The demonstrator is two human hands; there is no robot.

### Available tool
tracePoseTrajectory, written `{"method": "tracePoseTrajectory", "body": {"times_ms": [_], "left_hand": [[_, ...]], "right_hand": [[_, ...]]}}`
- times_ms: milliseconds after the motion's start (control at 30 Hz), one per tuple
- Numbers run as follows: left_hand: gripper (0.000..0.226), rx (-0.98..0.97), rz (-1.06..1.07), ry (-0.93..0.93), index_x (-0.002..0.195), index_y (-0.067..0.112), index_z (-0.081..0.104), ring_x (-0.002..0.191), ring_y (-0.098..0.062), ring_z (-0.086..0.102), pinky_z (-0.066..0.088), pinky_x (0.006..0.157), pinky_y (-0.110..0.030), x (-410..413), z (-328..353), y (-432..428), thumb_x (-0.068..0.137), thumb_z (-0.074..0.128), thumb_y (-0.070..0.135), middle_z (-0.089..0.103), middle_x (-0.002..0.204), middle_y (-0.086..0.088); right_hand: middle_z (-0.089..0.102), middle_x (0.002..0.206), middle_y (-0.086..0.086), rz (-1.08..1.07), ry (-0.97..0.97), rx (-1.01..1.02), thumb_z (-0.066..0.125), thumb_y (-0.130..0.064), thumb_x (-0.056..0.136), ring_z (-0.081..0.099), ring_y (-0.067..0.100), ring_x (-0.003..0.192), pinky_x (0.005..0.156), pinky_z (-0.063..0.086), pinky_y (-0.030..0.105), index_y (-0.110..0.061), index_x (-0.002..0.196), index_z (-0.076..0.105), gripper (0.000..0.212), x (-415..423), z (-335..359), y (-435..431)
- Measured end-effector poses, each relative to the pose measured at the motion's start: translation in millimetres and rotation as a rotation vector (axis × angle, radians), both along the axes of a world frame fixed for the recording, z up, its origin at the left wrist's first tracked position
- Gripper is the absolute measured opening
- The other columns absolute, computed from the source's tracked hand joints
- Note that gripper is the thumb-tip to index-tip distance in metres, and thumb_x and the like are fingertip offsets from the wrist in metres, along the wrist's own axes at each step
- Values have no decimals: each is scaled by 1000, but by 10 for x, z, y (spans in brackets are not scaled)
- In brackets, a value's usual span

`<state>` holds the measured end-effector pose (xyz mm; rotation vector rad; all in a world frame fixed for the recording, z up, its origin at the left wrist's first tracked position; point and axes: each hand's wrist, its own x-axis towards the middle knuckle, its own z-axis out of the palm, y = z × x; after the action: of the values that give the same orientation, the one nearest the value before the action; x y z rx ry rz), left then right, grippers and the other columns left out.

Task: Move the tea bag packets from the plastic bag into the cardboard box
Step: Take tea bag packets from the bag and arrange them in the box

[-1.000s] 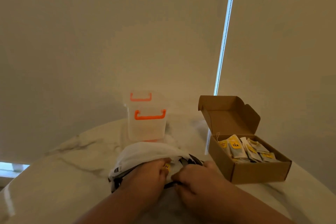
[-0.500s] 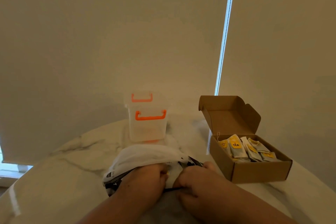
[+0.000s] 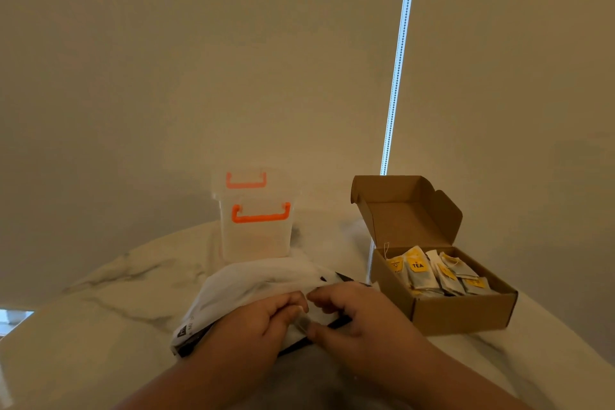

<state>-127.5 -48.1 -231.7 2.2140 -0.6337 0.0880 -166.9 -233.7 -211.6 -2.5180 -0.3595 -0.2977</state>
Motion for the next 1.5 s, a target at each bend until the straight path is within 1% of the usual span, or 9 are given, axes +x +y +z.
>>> {"method": "tracePoseTrajectory", "body": {"times_ms": [100,400,533,700,900,1067,1267,1400,1500], "left_hand": [[22,-138,-15,12,93,47,63,89,4,60,47,77,-17,-19,24,-10,98,54,27,68,91,21],[31,-356,-79,105,89,31,73,97,-12,67,52,94,-41,-19,51,-45,94,58,5,73,99,2],[35,-377,-57,67,93,38,73,98,-9,67,53,89,-38,-26,46,-48,93,60,6,73,101,8],[37,-295,71,8,106,55,63,95,4,60,56,80,-28,-35,81,28,98,53,21,63,106,27],[27,-53,176,-153,98,49,59,87,13,56,48,69,-11,-28,179,136,99,49,24,61,98,28],[37,28,207,-186,118,49,53,91,19,53,38,68,1,-26,190,169,99,45,19,55,109,32],[43,98,264,-202,132,41,52,120,2,50,38,107,-20,-38,202,235,98,44,16,56,129,22],[43,100,273,-197,133,39,51,124,-3,48,35,99,-14,-62,270,284,100,41,14,54,132,18],[40,85,230,-264,126,33,57,115,-8,53,37,88,-14,-83,295,290,98,44,8,59,121,12]], "right_hand": [[59,100,-31,51,73,116,65,-50,85,51,-15,103,81,47,12,-60,102,58,20,-34,-3,15],[74,92,5,64,253,612,67,-11,85,69,15,86,85,54,35,-20,103,65,21,74,-170,17],[67,87,22,67,232,712,73,-8,77,63,22,79,80,52,39,-9,100,63,25,83,-150,-31],[67,78,10,-1,132,766,72,-1,82,62,19,73,75,53,33,-12,89,68,14,-69,133,-194],[68,83,-2,-541,-219,551,69,-15,87,64,18,78,60,47,28,-27,85,69,13,-60,472,-992],[63,87,-3,-801,-41,32,61,-16,88,55,10,75,61,45,25,-23,93,69,11,215,177,-1514],[63,90,-2,-859,56,-197,53,-28,89,59,15,79,71,53,30,-22,97,73,23,365,65,-1547],[60,98,-4,-635,-245,-167,51,-32,88,54,15,88,70,43,29,-31,97,66,17,226,181,-1225],[55,97,-23,-319,-408,-79,53,-28,95,54,1,93,73,36,13,-44,101,56,17,-55,311,-585]]}}
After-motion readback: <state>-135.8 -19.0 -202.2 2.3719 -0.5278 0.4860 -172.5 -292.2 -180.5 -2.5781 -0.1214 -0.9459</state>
